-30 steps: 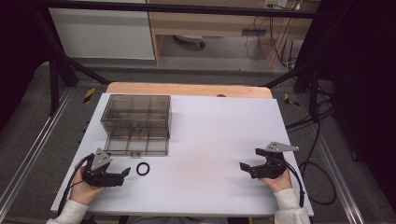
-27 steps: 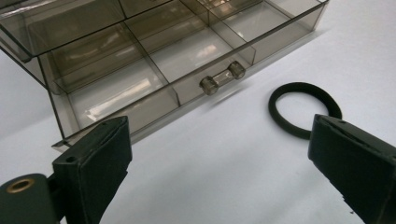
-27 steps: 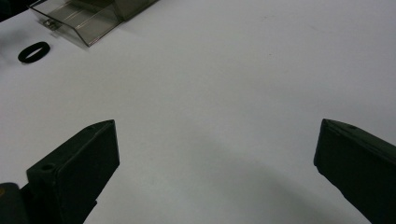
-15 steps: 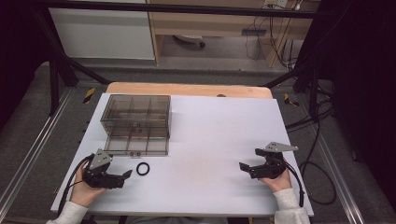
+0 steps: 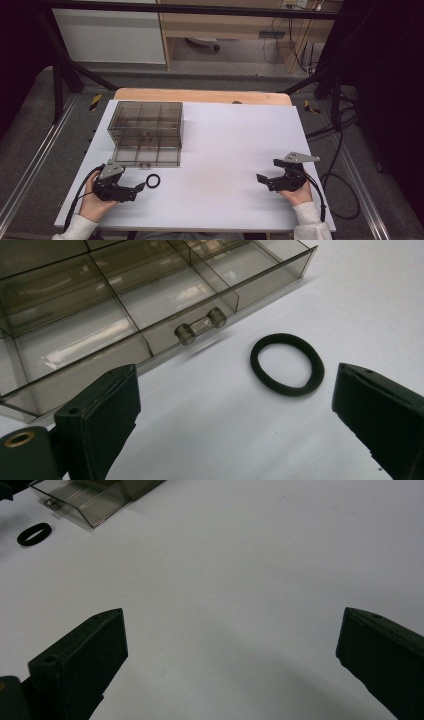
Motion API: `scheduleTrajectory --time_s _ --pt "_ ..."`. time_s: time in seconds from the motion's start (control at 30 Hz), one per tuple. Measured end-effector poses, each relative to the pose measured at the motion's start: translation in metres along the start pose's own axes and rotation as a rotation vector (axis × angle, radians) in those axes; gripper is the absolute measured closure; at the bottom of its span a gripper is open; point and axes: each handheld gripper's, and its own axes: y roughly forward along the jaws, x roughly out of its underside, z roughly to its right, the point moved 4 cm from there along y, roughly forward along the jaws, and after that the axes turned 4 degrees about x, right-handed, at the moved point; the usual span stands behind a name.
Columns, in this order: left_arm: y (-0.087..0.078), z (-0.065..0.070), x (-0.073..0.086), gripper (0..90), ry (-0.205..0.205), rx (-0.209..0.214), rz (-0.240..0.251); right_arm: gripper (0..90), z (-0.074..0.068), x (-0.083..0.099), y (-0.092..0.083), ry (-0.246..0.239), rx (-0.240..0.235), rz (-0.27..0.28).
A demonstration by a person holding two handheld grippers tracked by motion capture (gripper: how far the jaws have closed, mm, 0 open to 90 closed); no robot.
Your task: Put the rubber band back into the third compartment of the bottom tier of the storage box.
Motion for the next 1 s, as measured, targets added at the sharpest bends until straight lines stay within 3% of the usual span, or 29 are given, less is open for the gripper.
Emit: scheduleTrajectory --time_s 0.37,0.73,0.9,1.0 --pt "0.003 0.003 -0.003 6.9 -0.001 0.002 -0.009 0.6 0.0 0.0 -0.001 0.003 -0.001 0.004" --pt "0.009 0.004 -0.004 10.5 -0.038 0.01 -0.018 0.6 0.0 0.0 0.0 -0.001 0.0 -0.001" --pt "0.012 0.002 -0.004 11.1 -0.083 0.034 -0.029 0.6 0.0 0.0 0.0 -0.005 0.0 0.002" --pt "0.014 0.0 -0.005 10.6 -0.116 0.07 -0.037 0.6 0.0 0.0 0.0 -0.005 0.0 0.001"
